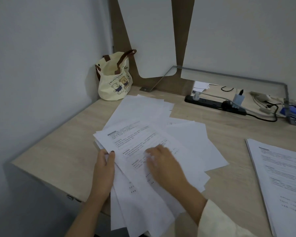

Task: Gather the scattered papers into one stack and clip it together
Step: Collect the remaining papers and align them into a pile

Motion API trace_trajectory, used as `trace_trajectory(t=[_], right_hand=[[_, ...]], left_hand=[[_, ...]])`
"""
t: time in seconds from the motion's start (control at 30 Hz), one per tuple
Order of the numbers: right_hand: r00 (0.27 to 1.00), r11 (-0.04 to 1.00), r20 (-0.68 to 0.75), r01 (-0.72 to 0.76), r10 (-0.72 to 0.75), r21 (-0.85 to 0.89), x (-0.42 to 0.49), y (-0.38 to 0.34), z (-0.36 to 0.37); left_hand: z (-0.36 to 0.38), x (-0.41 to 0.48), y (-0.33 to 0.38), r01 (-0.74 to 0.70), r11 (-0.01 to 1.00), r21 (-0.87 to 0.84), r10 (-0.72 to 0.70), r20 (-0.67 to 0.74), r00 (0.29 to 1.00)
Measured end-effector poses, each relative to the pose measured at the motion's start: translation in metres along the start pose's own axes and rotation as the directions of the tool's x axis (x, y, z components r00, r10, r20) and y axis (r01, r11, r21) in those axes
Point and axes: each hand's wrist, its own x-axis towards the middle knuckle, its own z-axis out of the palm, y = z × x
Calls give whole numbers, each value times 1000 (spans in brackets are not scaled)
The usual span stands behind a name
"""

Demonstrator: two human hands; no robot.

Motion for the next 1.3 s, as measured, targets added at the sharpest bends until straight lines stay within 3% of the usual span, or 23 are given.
trace_trajectory(t=[0.1,0.2,0.33,0.5,0.57,0.63,0.7,0.8,0.9,1.1,1.3], right_hand=[[977,976,-71,-206,201,-71,5,40,-24],[933,927,29,-354,360,-126,-2,63,-35],[953,929,17,-289,301,-232,-16,65,-34],[972,978,101,-209,211,-29,-23,61,-37],[965,970,110,-242,239,14,-23,64,-43],[944,942,30,-327,330,-73,-21,78,-53],[877,860,-76,-481,475,-172,-20,96,-68],[688,682,-83,-726,721,-84,-21,116,-89],[606,602,-45,-795,794,-76,-19,121,-93],[605,605,8,-796,796,1,-12,130,-80],[703,698,47,-710,709,87,-19,123,-81]], left_hand=[[-2,0,2,39,990,-132,-45,-40,998],[-6,1,0,41,985,-169,-52,-60,997],[-3,1,1,18,985,-172,-23,-25,999],[-4,6,-6,-41,995,-87,43,18,999],[-5,4,-6,-59,995,-82,64,55,996],[-5,2,-4,-71,993,-89,78,77,994],[-4,1,-3,-84,992,-92,91,68,994],[-3,2,-3,-101,992,-71,104,46,993],[-3,3,-4,-93,994,-62,96,40,995],[-4,1,-3,-76,995,-61,78,39,996],[-4,1,-5,-73,997,-40,74,38,997]])
